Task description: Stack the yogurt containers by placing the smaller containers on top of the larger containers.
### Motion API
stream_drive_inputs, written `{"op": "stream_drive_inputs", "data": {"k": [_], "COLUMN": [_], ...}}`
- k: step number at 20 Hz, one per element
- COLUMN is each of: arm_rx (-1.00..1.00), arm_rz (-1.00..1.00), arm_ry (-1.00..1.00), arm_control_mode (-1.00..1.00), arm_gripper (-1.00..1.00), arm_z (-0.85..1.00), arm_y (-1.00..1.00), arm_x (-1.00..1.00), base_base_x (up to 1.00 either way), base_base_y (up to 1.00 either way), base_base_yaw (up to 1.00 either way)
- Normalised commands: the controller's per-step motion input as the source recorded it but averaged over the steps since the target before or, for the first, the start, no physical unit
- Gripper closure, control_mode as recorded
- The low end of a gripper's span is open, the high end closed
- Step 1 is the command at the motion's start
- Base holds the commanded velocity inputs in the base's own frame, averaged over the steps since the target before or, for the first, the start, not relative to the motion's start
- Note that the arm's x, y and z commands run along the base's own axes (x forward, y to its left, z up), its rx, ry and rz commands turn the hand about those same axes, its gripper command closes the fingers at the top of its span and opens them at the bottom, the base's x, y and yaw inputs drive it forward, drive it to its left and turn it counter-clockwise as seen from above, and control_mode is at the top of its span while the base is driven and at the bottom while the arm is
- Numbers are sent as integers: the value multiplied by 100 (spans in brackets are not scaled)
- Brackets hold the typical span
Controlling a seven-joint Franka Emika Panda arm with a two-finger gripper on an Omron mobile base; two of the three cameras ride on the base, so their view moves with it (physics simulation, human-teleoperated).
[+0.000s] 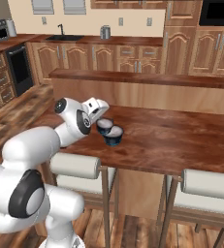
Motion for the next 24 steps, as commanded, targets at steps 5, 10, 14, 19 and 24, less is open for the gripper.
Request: {"op": "stream_drive_inputs", "data": {"k": [5, 10, 14, 19, 24], "arm_rx": [0, 0, 0, -1, -1], "arm_rz": [0, 0, 0, 0, 0], "arm_ry": [0, 0, 0, 0, 0], "arm_control_mode": [-100, -100, -100, -100, -100], "arm_gripper": [100, 100, 100, 100, 100], "arm_z": [-16, -15, -14, -16, -17], "arm_y": [5, 3, 0, 0, 0], "arm_x": [19, 19, 18, 16, 21], "base_base_x": [0, 0, 0, 0, 0], "base_base_y": [0, 0, 0, 0, 0], "base_base_yaw": [0, 0, 0, 0, 0]}}
